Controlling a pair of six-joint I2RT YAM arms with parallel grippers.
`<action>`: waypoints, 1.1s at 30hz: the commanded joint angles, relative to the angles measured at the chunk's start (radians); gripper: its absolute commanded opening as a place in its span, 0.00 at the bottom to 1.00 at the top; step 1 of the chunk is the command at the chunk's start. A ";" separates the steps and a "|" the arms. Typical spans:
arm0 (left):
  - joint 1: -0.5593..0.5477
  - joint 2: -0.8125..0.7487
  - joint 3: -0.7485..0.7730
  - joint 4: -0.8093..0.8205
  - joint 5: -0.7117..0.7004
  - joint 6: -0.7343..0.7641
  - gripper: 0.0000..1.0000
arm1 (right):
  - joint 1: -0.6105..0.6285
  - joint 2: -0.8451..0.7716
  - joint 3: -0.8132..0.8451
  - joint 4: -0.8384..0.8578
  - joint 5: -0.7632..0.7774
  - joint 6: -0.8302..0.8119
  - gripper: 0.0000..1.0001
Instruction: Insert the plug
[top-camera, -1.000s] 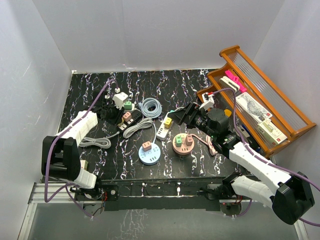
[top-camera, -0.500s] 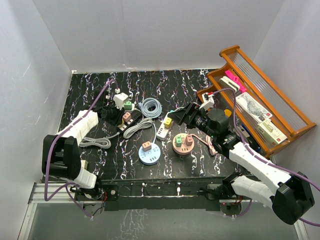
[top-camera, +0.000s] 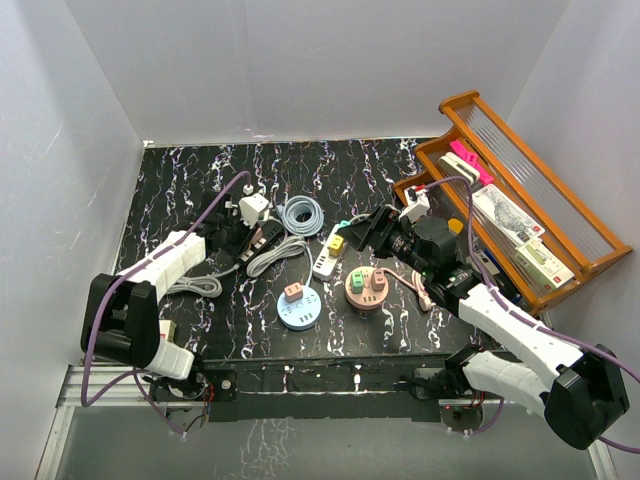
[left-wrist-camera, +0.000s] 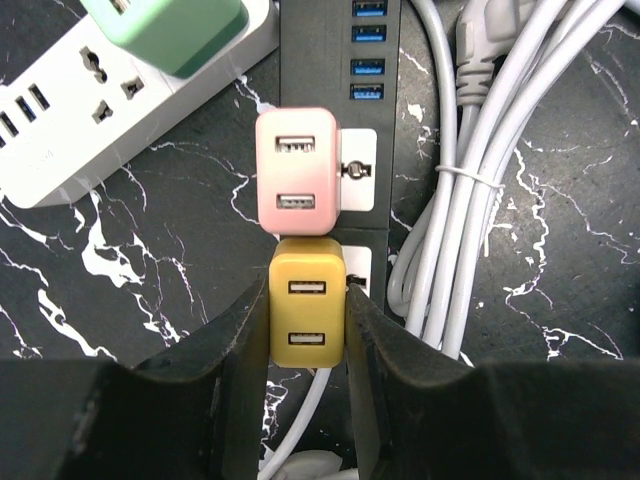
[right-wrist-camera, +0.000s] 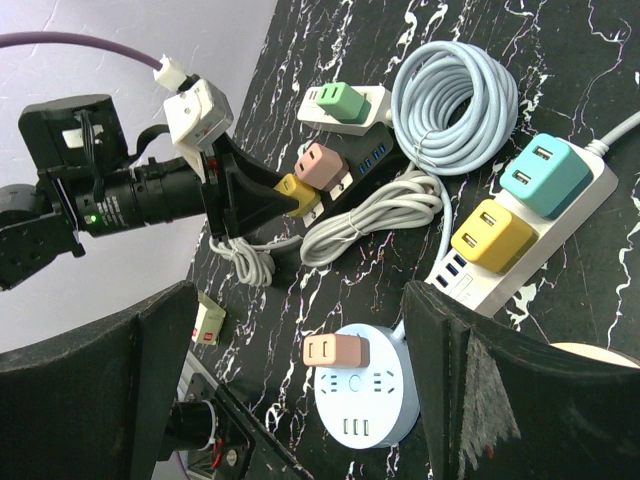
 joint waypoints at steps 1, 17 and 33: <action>0.006 -0.014 -0.104 -0.003 -0.067 -0.011 0.00 | -0.007 -0.027 0.055 0.022 0.014 -0.016 0.82; 0.079 0.110 -0.123 0.000 -0.021 -0.021 0.00 | -0.007 -0.026 0.075 0.006 0.012 -0.020 0.82; 0.078 -0.033 -0.080 0.019 0.104 -0.102 0.72 | -0.010 -0.060 0.102 -0.039 0.032 -0.024 0.82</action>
